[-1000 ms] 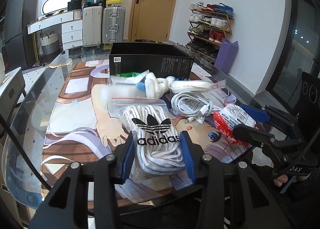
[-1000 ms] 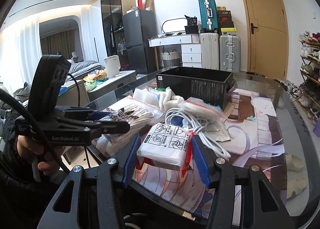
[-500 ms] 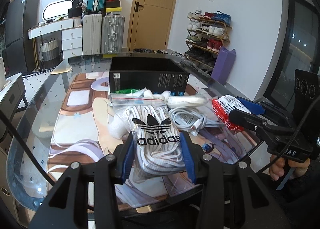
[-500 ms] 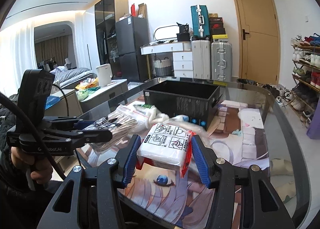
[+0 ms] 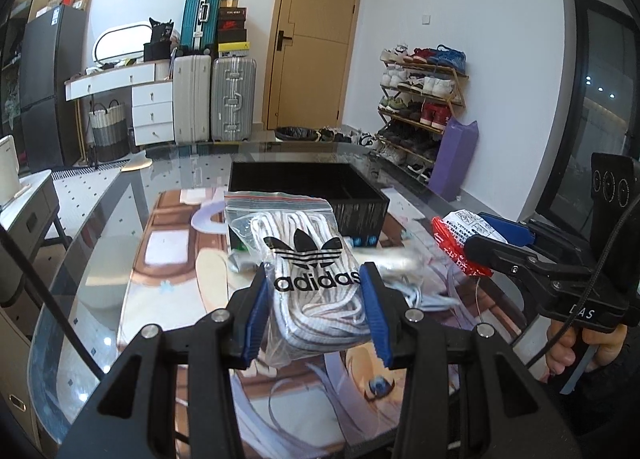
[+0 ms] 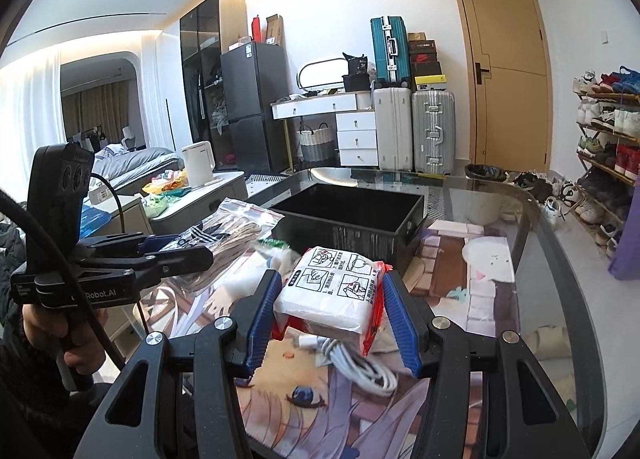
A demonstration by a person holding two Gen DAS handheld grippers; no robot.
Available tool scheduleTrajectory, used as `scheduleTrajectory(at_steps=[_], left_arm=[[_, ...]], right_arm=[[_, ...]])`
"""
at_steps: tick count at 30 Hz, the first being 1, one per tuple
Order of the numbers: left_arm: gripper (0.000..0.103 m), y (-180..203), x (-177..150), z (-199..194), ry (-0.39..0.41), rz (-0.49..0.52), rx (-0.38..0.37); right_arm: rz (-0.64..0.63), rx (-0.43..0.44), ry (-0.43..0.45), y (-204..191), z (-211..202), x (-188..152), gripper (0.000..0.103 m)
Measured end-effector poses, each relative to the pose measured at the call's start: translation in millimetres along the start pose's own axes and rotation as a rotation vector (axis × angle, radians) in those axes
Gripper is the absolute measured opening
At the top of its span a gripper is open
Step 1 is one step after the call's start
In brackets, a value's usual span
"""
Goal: Organize soft objects
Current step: 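Lift and carry the adidas bag and the packet over the black box with both grippers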
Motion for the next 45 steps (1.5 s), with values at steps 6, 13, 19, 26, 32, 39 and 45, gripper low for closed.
scheduleTrajectory(at_steps=[6,13,19,26,32,39,45], left_arm=[[0.042,-7,17,5,0.03,0.0,0.009],[0.042,-14,37,13,0.056,0.003,0.013],[0.042,-18,48,20,0.065,0.015,0.021],[0.043,-21,55,31,0.054,0.011,0.025],[0.043,-22,58,41,0.045,-0.002,0.024],[0.043,-27,67,50,0.046,-0.019,0.039],[0.043,-30,72,60,0.032,-0.026,0.044]], right_arm=[[-0.002,-0.005,0.012,3,4,14,0.053],[-0.005,-0.003,0.03,7,11,29,0.053],[-0.006,-0.002,0.035,12,20,39,0.053],[-0.017,0.004,0.029,14,31,50,0.053],[-0.012,0.01,0.024,18,42,57,0.053],[-0.01,0.01,0.03,21,51,67,0.053],[0.0,0.01,0.028,30,63,75,0.053]])
Point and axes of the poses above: each gripper's, at about its wrist camera, not at the fingertips, and z roughly the way its jaws point, y to its right, x to its top, the point moved 9 cm from there along z, roughly the way its jaws point, and after that the axes turned 3 degrees about -y, right-handed, at the moved point
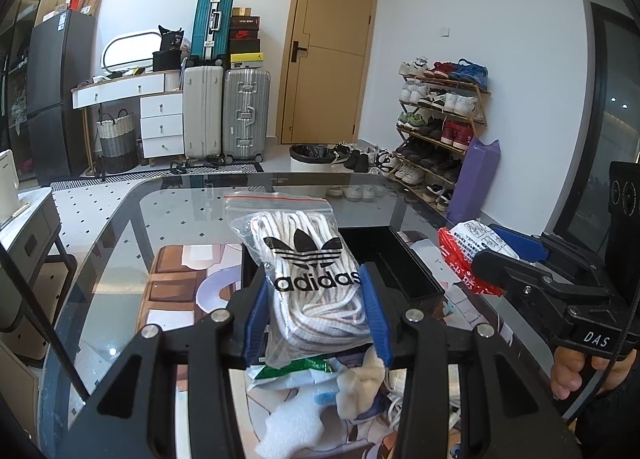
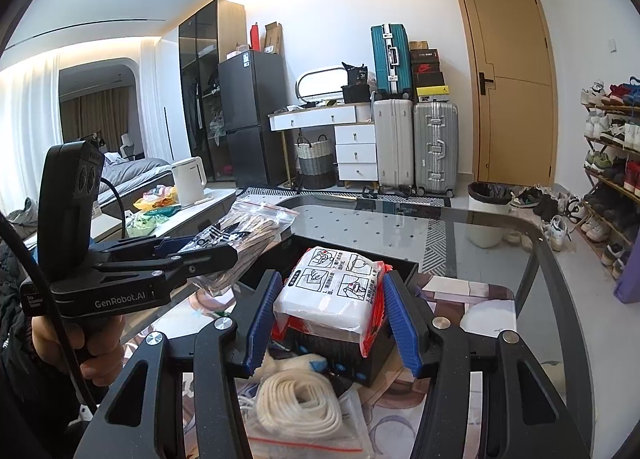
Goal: Organize soft objects
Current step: 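Lift and carry the adidas bag and the packet over the black box with both grippers, then lower both items into the black box and open both grippers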
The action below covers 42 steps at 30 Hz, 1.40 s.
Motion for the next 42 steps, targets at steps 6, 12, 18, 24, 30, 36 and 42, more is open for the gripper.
scheduleTrajectory(at_steps=[6,12,18,24,30,36,42], left_arm=[[0.043,2,3,12,-0.022,-0.004,0.004],[0.043,1,2,25,-0.068,-0.008,0.018],[0.043,0,1,37,-0.098,-0.022,0.002],[0.043,-6,1,46,-0.118,-0.027,0.003],[0.043,-8,-4,55,-0.142,-0.033,0.007],[0.043,-7,-6,61,-0.157,-0.03,0.0],[0.043,-10,-13,72,-0.188,-0.045,0.0]], right_arm=[[-0.007,0.005,-0.023,3,16,2,0.053],[-0.016,0.009,-0.045,5,32,2,0.053],[-0.016,0.008,-0.069,9,46,1,0.053],[-0.022,0.009,-0.091,12,59,2,0.053],[-0.032,0.012,-0.112,12,72,2,0.053],[-0.039,0.016,-0.128,13,85,0,0.053],[-0.039,0.02,-0.144,16,95,-2,0.053]])
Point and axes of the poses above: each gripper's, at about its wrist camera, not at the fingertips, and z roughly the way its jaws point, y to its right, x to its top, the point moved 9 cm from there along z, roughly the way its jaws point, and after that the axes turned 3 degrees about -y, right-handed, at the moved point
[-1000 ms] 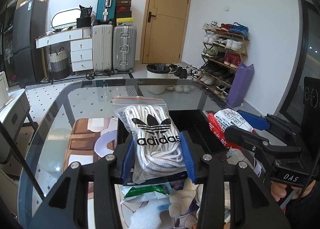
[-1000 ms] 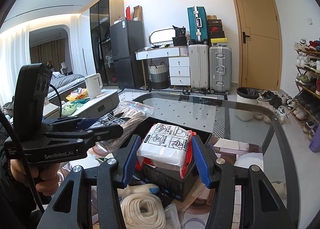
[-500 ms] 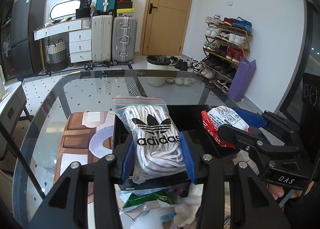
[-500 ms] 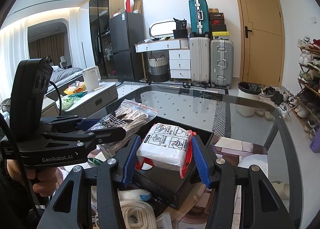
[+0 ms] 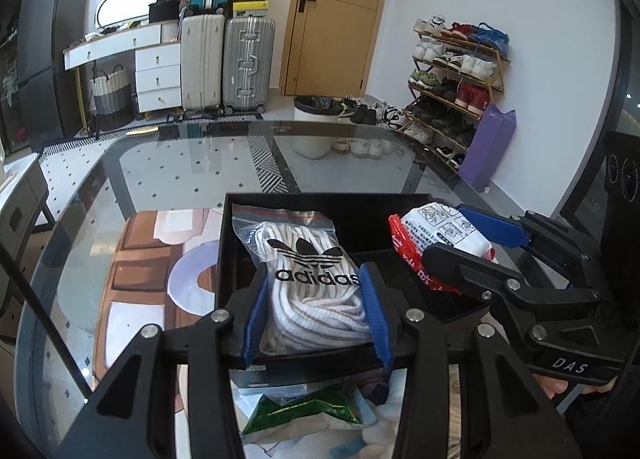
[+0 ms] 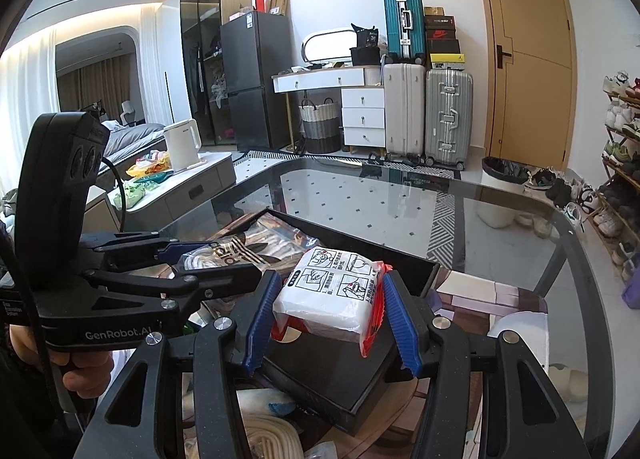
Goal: Organize soft objects
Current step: 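Lower both items into the black box and open both grippers, then withdraw both open grippers from the box toward the remaining items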
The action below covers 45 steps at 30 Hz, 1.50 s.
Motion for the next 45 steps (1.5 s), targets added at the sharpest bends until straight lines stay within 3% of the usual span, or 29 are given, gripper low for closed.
scheduleTrajectory(at_steps=[6,21,26,30,32,34,41,45], left_arm=[[0.043,7,-5,6,-0.022,0.045,0.026],[0.042,9,-12,0,-0.035,0.026,0.012],[0.045,6,-10,-2,-0.04,0.026,-0.004],[0.063,8,-8,-11,-0.018,0.045,0.004],[0.065,8,-7,-17,-0.003,0.052,0.006],[0.082,6,-7,-23,0.01,0.057,0.019],[0.102,-5,-12,-42,0.072,0.048,0.048],[0.103,-9,-16,-53,0.108,0.049,0.06]], right_arm=[[0.0,-0.001,-0.014,3,5,-3,0.053],[-0.01,0.005,-0.035,5,11,-7,0.053],[-0.025,0.004,-0.025,4,8,-6,0.063],[-0.03,-0.014,-0.017,7,1,-8,0.081],[-0.02,-0.025,-0.003,10,-7,-8,0.09],[-0.006,-0.028,-0.001,11,-14,-10,0.099],[0.013,-0.057,-0.002,12,-42,-24,0.102],[0.002,-0.085,0.009,10,-59,-32,0.102]])
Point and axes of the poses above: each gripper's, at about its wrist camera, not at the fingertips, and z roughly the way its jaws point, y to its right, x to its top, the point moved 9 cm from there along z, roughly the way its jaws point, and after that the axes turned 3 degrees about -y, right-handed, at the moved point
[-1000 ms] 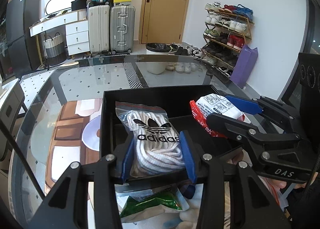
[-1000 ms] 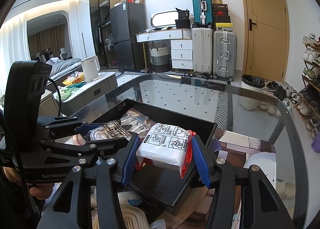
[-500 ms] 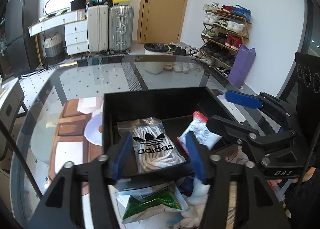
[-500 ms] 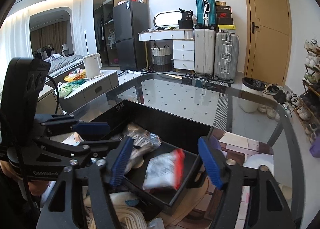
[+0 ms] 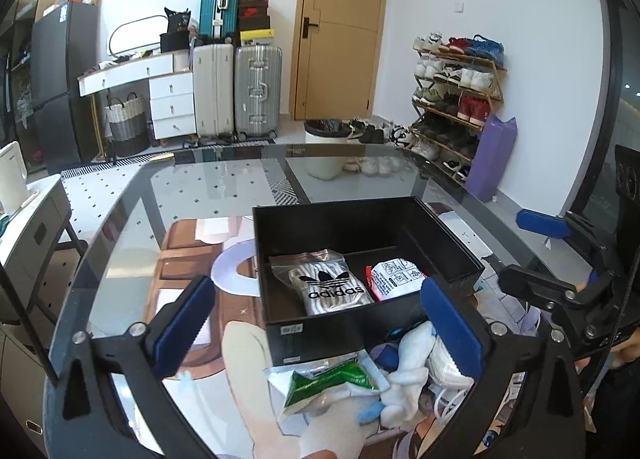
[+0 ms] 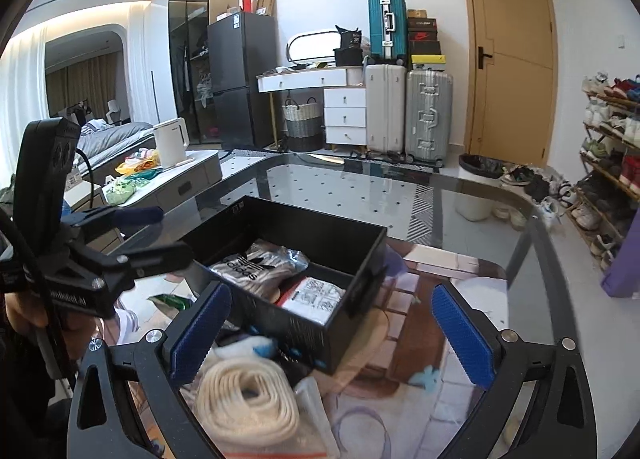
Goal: Organize soft objects
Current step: 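Withdraw both open grippers from the box toward the remaining items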
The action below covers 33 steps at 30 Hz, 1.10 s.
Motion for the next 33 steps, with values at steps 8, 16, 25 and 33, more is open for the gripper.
scheduleTrajectory(at_steps=[8,16,25,33], left_arm=[[0.103,0,-13,-17,0.016,0.02,0.02],[0.103,-1,-29,-27,0.029,0.041,0.069],[0.103,-6,-41,-30,0.012,0.042,0.101],[0.103,-9,-49,-23,-0.049,0.009,0.106]], right_arm=[[0.009,-0.005,0.017,-5,-30,-10,0.102],[0.003,0.009,0.029,-12,-49,-17,0.102],[-0.011,0.035,-0.01,-19,-46,-30,0.102],[-0.012,0.086,-0.05,-31,-35,-39,0.102]])
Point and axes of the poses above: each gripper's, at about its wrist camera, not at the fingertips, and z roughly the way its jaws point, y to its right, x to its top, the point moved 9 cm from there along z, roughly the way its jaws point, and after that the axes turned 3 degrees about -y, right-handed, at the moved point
